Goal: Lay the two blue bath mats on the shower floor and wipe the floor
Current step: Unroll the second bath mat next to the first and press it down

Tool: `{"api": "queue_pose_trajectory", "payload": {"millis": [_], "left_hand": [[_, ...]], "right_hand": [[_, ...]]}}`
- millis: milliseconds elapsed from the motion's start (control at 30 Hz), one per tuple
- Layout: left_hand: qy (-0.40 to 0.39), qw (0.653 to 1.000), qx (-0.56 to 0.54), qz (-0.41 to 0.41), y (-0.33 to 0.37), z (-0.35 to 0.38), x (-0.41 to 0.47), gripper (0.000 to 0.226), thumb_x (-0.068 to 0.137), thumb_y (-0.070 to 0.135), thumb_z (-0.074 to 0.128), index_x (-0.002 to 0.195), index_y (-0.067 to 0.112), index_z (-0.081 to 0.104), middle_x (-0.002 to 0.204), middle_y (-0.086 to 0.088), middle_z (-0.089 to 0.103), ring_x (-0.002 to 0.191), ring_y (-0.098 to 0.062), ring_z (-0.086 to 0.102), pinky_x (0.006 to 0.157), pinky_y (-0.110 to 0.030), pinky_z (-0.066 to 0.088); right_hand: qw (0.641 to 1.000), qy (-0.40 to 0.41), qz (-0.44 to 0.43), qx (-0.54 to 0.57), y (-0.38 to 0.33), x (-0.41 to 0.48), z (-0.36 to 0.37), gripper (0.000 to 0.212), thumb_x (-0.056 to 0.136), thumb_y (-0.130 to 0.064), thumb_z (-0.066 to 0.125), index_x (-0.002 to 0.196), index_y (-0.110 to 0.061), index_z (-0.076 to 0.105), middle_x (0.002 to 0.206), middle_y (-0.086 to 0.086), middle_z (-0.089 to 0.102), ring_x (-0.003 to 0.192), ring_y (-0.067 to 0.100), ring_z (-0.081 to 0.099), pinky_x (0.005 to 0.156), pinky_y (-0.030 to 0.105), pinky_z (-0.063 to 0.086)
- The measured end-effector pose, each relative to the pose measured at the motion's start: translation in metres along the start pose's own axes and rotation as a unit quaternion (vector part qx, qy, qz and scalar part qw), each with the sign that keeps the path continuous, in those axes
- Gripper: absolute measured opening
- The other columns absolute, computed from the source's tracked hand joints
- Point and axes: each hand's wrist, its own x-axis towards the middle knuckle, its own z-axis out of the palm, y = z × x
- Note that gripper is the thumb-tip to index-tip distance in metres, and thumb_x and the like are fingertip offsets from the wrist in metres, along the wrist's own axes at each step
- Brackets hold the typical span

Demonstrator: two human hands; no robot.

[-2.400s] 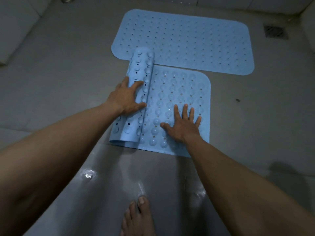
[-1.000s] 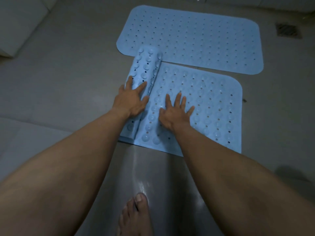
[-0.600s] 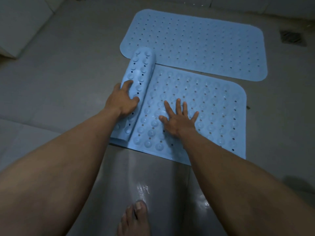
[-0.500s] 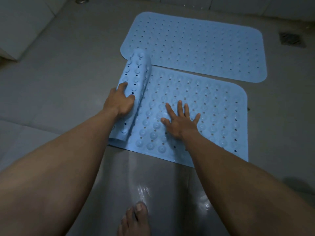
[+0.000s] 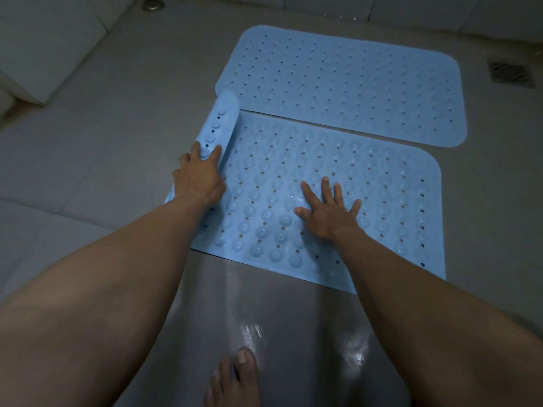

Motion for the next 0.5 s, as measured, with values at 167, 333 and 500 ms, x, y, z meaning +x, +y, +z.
{"api": "queue_pose_trajectory", "payload": {"millis": [167,333,500], "left_hand": [[0.004,1.0,0.024,0.002,-0.005,0.008,0.01,0.067,0.095,0.041,0.054,0.153,0.029,0.022,0.162,-0.015,0.01,0.14,-0.04,0.025,0.11,-0.057,0.029],[0.031,0.994,0.084,-0.068,0.002,0.003,0.017,0.09,0.083,0.019,0.071,0.154,0.019,0.015,0.159,-0.018,0.015,0.141,-0.043,0.022,0.111,-0.063,0.023],[0.02,0.982,0.183,-0.049,0.003,0.009,0.024,0.1,0.088,0.026,0.067,0.157,0.017,-0.005,0.162,-0.021,-0.012,0.149,-0.043,-0.006,0.114,-0.066,0.005]], "right_hand": [[1.0,0.007,0.011,-0.007,0.022,-0.006,-0.004,0.065,0.096,-0.07,0.019,0.15,-0.051,-0.012,0.16,-0.004,-0.029,0.149,0.024,-0.024,0.112,0.068,-0.013],[1.0,0.007,0.018,0.001,0.048,-0.012,-0.008,0.064,0.097,-0.068,0.022,0.151,-0.052,-0.009,0.161,-0.005,-0.027,0.149,0.023,-0.022,0.113,0.068,-0.012],[1.0,0.003,0.021,0.008,0.042,-0.01,-0.011,0.064,0.099,-0.064,0.026,0.152,-0.051,-0.007,0.162,-0.004,-0.025,0.15,0.024,-0.02,0.112,0.069,-0.011]]}}
